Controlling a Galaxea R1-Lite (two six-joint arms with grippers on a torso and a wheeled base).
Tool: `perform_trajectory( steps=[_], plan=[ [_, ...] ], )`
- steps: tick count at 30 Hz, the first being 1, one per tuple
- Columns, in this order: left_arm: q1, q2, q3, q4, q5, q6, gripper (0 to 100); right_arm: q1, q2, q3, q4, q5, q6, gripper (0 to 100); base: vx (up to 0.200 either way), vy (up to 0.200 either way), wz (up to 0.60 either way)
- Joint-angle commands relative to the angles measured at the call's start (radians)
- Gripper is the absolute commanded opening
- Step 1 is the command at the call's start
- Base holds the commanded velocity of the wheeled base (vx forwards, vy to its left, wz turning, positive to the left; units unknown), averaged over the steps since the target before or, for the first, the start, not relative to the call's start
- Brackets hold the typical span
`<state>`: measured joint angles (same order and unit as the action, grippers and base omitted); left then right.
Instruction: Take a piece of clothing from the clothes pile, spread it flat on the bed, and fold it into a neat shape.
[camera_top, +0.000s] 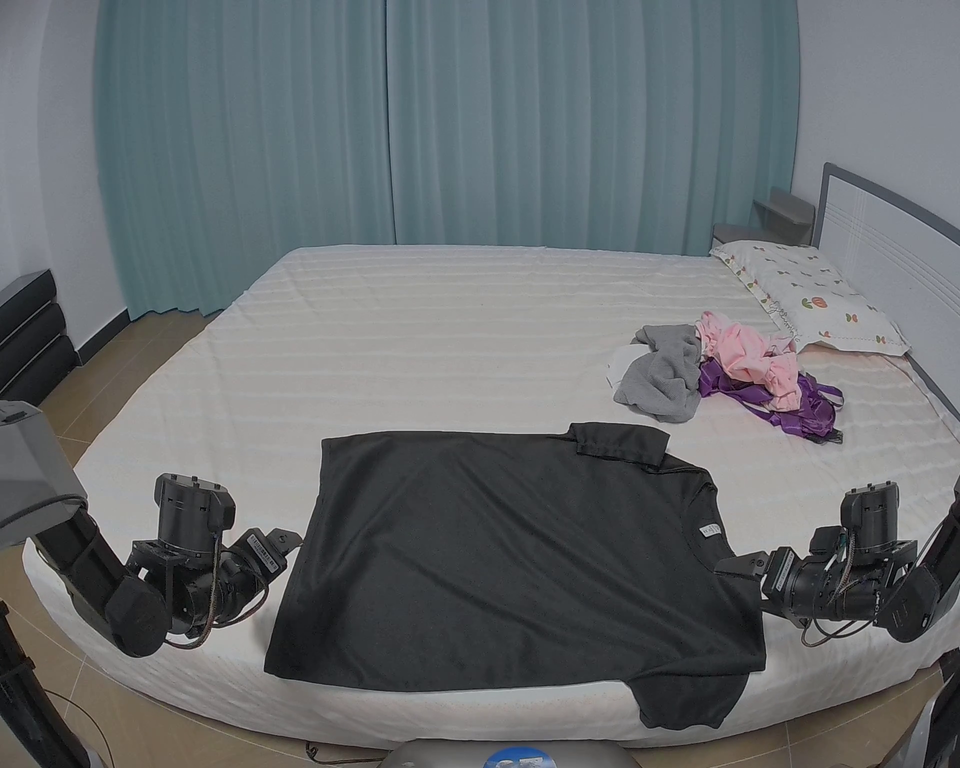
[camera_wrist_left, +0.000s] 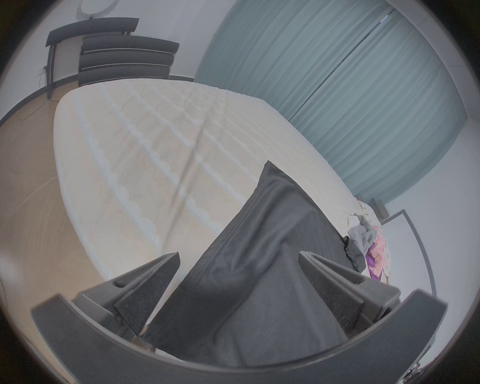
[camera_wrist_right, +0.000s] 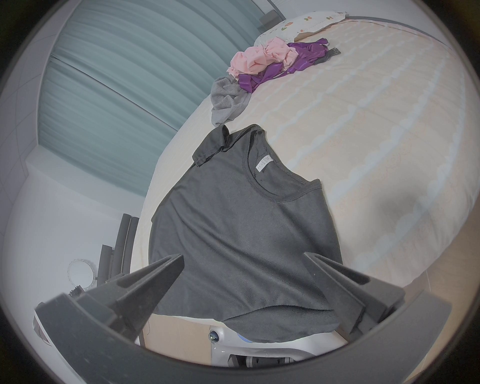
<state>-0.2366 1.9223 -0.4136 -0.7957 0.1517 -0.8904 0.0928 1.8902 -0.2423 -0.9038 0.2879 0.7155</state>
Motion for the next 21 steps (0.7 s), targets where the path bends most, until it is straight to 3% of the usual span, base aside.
perform_trajectory(
  steps=[1,21],
  plan=[
    [0.0,0.006,-0.019,0.0,-0.001,-0.024,100,0.001,0.012,-0.002,-0.001,0.001,0.001,100,0.0,0.0,0.0],
    [0.005,0.026,-0.02,-0.002,-0.006,-0.028,100,0.002,0.009,-0.002,-0.001,0.005,0.001,100,0.0,0.0,0.0]
  ],
)
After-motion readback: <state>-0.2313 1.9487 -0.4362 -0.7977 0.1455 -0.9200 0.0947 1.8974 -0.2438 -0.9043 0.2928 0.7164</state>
